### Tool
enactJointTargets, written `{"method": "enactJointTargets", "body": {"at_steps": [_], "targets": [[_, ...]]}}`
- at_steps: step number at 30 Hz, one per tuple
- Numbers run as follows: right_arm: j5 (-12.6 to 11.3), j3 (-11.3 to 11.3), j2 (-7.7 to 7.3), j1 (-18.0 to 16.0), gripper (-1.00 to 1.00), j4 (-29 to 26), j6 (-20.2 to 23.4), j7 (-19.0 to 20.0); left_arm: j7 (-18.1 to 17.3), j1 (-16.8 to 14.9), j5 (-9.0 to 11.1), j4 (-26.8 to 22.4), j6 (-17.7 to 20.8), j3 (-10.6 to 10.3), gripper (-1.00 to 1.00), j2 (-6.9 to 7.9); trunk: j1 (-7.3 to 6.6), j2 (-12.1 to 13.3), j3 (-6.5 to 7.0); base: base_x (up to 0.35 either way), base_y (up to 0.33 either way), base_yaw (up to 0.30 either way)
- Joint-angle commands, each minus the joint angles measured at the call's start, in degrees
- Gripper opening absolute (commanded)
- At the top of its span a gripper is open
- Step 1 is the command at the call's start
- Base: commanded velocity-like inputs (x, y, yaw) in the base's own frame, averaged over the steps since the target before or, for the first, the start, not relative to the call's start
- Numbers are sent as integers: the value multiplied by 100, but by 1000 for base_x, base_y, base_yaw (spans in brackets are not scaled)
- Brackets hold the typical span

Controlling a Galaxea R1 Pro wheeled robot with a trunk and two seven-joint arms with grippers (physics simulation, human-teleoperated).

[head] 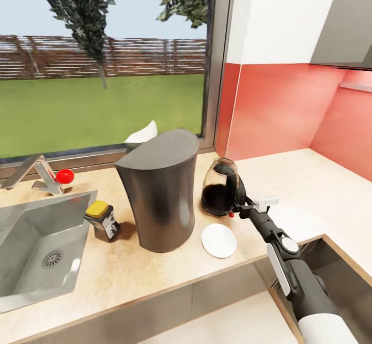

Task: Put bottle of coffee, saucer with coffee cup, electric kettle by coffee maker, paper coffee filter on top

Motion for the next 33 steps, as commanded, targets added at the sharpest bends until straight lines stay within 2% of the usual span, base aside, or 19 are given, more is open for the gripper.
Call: {"method": "enactJointTargets", "body": {"at_steps": [1, 29, 30, 33], "targets": [[-63, -9, 1, -5, -100, 1, -6, 38, 2, -9, 41, 20, -35, -49, 100, -2, 3, -11, -10, 0, 9, 0], [-69, 13, 1, -5, -100, 164, -6, 44, 2, -9, 41, 26, -35, -43, 100, -2, 3, -11, -10, 8, 14, 0], [-69, 14, 1, -5, 100, 165, -6, 44, -2, -9, 41, 26, -35, -43, 100, -2, 3, -11, -10, 0, 0, 0], [-70, 14, 1, -5, 100, 160, -5, 44, -10, -9, 41, 26, -35, -38, 100, -2, 3, -11, -10, 0, 0, 0]]}}
